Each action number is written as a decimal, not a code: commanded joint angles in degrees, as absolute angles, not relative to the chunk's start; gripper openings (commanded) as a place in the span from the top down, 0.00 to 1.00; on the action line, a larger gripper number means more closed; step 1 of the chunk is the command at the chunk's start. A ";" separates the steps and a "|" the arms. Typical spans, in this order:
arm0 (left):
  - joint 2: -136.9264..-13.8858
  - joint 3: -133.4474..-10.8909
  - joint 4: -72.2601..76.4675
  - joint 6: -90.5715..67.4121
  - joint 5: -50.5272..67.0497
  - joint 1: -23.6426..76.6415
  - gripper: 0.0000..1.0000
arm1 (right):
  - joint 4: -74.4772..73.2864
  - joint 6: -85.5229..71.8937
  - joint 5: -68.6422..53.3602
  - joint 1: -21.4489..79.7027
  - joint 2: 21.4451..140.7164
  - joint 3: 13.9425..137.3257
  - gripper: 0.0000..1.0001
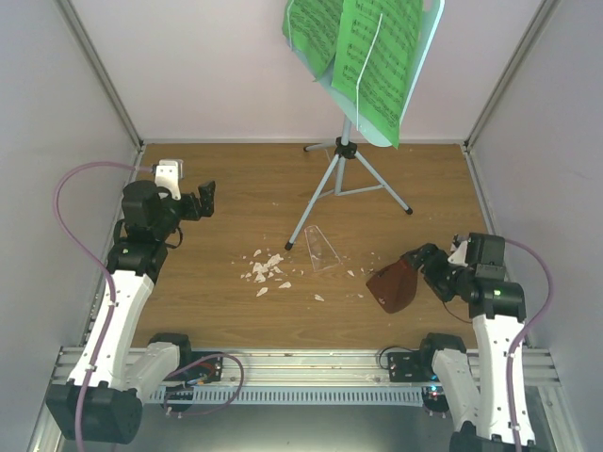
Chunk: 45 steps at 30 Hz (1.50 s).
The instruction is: Pack up the instrument practice props
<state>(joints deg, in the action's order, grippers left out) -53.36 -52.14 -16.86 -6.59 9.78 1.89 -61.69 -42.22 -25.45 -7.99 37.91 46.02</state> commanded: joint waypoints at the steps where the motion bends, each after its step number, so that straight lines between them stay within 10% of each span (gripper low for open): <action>1: -52.86 -51.51 -13.36 -6.33 9.67 2.44 0.01 | -61.55 -41.65 -26.73 -7.55 38.37 47.30 0.17; 45: -54.58 -51.42 -13.69 -6.06 9.58 3.85 0.01 | -65.77 -56.45 19.73 38.32 63.21 60.82 0.25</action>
<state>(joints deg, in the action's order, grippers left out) -54.50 -52.14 -16.88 -6.57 9.78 3.38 -62.85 -56.38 13.96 37.71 63.13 58.85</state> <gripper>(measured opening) 0.990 0.759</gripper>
